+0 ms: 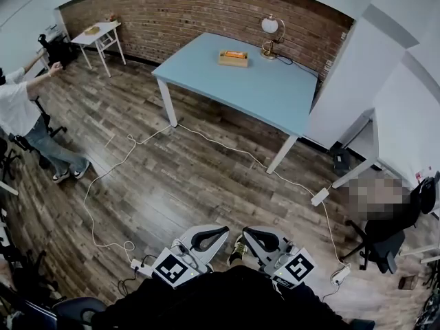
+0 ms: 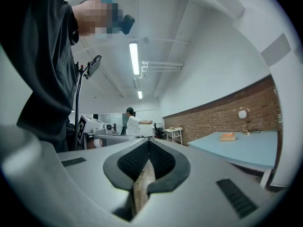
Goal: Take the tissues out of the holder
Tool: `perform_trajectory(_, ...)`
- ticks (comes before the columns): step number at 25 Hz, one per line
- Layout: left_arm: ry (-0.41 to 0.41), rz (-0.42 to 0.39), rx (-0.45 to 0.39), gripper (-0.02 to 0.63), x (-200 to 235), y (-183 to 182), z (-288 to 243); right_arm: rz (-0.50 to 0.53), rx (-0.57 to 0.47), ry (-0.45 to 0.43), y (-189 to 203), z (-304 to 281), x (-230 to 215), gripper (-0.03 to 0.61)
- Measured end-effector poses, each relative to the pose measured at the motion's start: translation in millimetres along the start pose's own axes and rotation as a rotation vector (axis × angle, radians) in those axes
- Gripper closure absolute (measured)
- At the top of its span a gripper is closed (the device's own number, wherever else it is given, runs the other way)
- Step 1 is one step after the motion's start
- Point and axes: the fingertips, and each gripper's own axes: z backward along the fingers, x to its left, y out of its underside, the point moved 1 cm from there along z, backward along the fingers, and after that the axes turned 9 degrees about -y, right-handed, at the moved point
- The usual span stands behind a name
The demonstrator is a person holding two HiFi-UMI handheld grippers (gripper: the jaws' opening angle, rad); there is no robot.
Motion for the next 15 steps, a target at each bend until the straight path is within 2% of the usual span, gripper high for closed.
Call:
perform_trajectory(5, -0.017, -0.002, 0.007, 0.603, 17.2, -5.3, -41.4, 0.011, -0.003, 0.003, -9.5, 0.9, -46.7, 0.574)
perform_trajectory(15, -0.05, -0.018, 0.007, 0.603, 29.6, -12.8, -126.3, 0.01, -0.01, -0.046, -22.6, 17.9, -127.9, 0.574)
